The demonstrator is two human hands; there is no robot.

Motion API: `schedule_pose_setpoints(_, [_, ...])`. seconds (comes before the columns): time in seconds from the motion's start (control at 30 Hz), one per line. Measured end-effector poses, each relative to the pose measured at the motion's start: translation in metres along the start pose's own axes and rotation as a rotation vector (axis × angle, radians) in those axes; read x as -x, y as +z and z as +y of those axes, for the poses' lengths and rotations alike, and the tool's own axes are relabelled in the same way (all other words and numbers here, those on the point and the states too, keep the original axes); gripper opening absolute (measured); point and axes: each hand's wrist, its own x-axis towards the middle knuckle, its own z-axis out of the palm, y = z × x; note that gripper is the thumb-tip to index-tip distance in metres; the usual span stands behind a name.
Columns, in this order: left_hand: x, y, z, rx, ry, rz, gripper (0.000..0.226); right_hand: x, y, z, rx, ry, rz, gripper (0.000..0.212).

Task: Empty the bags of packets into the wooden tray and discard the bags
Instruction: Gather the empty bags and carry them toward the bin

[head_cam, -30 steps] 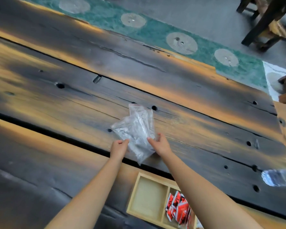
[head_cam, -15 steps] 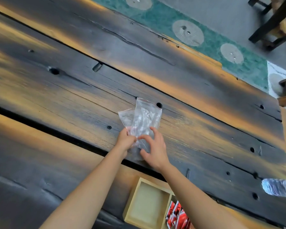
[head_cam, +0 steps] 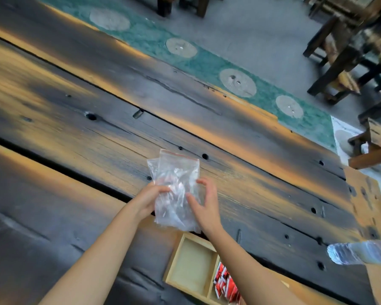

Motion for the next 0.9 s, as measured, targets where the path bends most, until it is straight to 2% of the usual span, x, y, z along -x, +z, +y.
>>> schedule_pose_setpoints(0.03, [0.013, -0.005, 0.002, 0.005, 0.012, -0.021, 0.035, 0.004, -0.004, -0.008, -0.091, 0.096, 0.008, 0.049])
schedule_pose_setpoints(0.1, [0.040, -0.014, 0.002, 0.013, 0.039, -0.068, 0.035, 0.012, -0.010, -0.022, -0.292, 0.295, -0.121, 0.063])
schedule_pose_setpoints(0.17, [0.069, -0.023, -0.002, 0.006, 0.051, -0.099, 0.035, 0.025, -0.015, -0.031, -0.504, 0.407, -0.294, 0.059])
schedule_pose_setpoints(0.27, [0.111, -0.038, -0.013, -0.007, 0.079, -0.057, 0.036, 0.054, -0.012, -0.051, -0.583, 0.361, -0.436, 0.038])
schedule_pose_setpoints(0.47, [0.216, -0.074, -0.058, -0.005, 0.179, 0.148, 0.044, 0.114, 0.025, -0.077, -0.559, 0.204, -0.504, 0.017])
schedule_pose_setpoints(0.57, [0.263, -0.099, -0.097, 0.043, 0.182, 0.303, 0.033, 0.150, 0.059, -0.074, -0.576, 0.213, -0.645, 0.018])
schedule_pose_setpoints(0.67, [0.303, -0.123, -0.130, 0.117, 0.178, 0.480, 0.031, 0.184, 0.096, -0.077, -0.540, 0.208, -0.732, 0.023])
schedule_pose_setpoints(0.73, [0.328, -0.138, -0.146, 0.166, 0.199, 0.570, 0.025, 0.203, 0.119, -0.089, -0.508, 0.199, -0.780, 0.020])
schedule_pose_setpoints(0.83, [0.357, -0.168, -0.166, 0.262, 0.256, 0.683, 0.022, 0.225, 0.157, -0.113, -0.455, 0.176, -0.868, 0.028])
schedule_pose_setpoints(0.9, [0.371, -0.191, -0.176, 0.327, 0.291, 0.772, 0.023, 0.234, 0.184, -0.131, -0.415, 0.136, -0.917, 0.023])
